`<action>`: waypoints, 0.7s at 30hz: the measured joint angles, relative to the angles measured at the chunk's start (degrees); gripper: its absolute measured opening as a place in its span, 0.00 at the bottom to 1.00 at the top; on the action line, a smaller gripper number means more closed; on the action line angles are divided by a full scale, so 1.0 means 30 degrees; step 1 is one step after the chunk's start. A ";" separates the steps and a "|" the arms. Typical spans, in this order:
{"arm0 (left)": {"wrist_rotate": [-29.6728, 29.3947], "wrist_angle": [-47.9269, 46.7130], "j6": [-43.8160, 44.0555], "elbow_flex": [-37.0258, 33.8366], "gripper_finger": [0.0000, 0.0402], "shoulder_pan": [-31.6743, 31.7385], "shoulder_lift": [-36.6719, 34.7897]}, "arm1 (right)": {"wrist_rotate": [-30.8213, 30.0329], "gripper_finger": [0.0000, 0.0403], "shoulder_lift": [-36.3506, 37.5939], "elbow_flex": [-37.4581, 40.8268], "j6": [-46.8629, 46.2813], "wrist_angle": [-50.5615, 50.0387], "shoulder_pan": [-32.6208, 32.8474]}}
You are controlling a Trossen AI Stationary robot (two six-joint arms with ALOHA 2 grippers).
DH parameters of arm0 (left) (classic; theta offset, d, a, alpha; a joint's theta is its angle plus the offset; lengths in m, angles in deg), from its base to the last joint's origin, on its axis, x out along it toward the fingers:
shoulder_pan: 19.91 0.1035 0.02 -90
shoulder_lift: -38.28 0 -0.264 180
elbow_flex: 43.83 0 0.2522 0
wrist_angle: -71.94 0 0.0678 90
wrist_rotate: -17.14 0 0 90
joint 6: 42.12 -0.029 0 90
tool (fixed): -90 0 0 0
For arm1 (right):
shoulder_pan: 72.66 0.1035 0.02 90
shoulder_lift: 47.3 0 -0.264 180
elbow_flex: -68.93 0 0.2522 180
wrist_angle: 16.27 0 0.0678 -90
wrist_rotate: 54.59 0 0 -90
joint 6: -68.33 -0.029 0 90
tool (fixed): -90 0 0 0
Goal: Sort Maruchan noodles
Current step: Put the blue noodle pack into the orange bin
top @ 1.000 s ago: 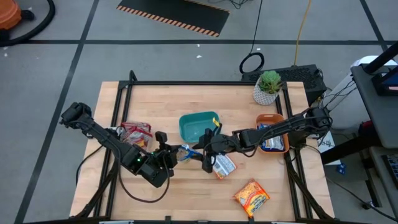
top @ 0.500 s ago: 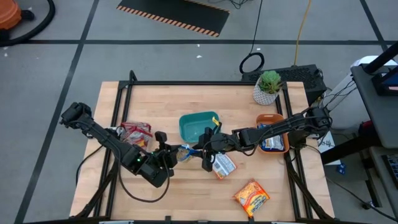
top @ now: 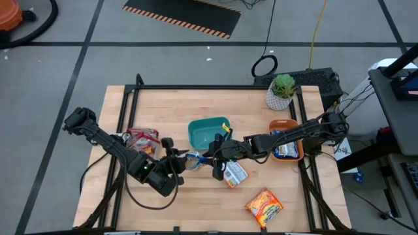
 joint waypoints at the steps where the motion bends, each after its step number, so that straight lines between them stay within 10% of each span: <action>1: -0.0007 -0.0108 0.0289 0.0001 0.28 0.0000 0.0000 | 0.0007 0.23 0.0052 0.0000 0.0037 -0.0078 0.0000; 8: 0.0952 -0.1560 0.3026 -0.0014 0.51 -0.0064 -0.0660 | -0.0079 0.22 0.0935 -0.0007 0.0044 -0.1568 -0.0167; 21: 0.0919 -0.6099 0.8334 -0.0014 0.52 -0.1554 -0.2302 | -0.0605 0.07 0.2589 -0.0007 0.1584 -0.3736 -0.0435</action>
